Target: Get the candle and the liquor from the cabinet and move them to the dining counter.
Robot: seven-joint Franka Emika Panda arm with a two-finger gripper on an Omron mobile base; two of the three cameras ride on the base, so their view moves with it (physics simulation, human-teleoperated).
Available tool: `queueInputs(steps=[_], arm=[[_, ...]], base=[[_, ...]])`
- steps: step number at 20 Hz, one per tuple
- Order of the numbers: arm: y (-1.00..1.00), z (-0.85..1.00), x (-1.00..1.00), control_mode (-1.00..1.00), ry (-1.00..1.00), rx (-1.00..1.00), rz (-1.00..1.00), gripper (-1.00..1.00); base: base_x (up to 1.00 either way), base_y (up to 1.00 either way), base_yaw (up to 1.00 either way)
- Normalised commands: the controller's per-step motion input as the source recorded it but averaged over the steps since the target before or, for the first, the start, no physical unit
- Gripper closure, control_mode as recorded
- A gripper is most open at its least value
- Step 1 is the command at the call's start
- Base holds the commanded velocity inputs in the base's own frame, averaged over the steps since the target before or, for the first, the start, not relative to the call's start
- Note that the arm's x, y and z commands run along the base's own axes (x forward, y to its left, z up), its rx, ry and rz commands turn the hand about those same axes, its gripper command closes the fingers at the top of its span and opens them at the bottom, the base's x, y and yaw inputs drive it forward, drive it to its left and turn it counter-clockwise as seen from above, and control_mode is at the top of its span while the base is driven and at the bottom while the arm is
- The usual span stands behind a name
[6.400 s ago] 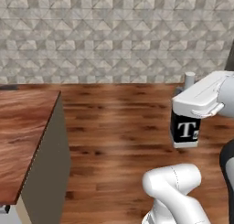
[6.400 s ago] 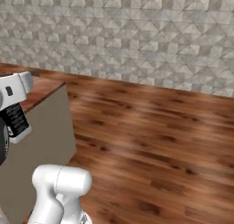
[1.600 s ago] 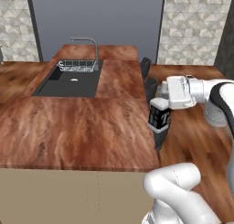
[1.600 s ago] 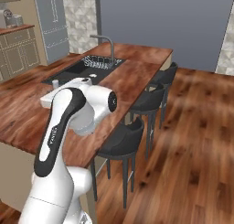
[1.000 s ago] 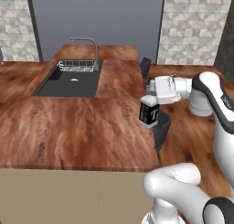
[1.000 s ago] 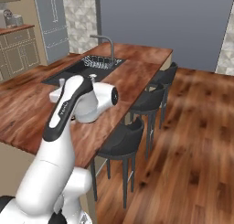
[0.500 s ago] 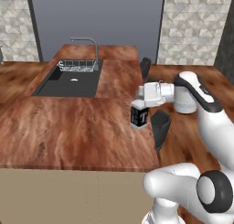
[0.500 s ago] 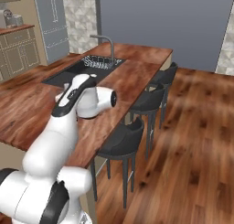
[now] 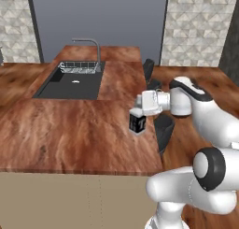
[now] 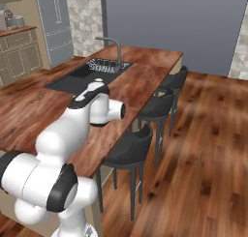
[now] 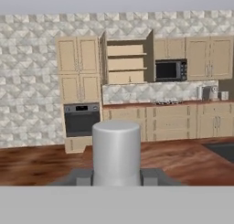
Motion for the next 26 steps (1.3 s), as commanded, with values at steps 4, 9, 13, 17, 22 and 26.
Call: queueInputs(steps=[4, 9, 13, 17, 22, 26], arm=[[0.0, -0.16, 0.18, -1.0, -0.06, 0.0, 0.03, 1.0], [0.01, -0.22, 0.2, -1.0, -0.07, 0.0, 0.01, 1.0], [0.03, -0.28, 0.18, -1.0, -0.08, 0.0, 0.01, 1.0], [0.05, -0.32, 0.18, -1.0, -0.03, 0.0, 0.01, 1.0], [0.05, -0.32, 0.19, -1.0, 0.0, 0.0, 0.01, 1.0], [0.01, -0.25, 0.23, -1.0, 0.0, 0.0, 0.0, 1.0]], base=[[0.0, 0.0, 0.0], [0.0, 0.0, 0.0], [0.0, 0.0, 0.0], [0.0, 0.0, 0.0], [0.0, 0.0, 0.0], [0.0, 0.0, 0.0]])
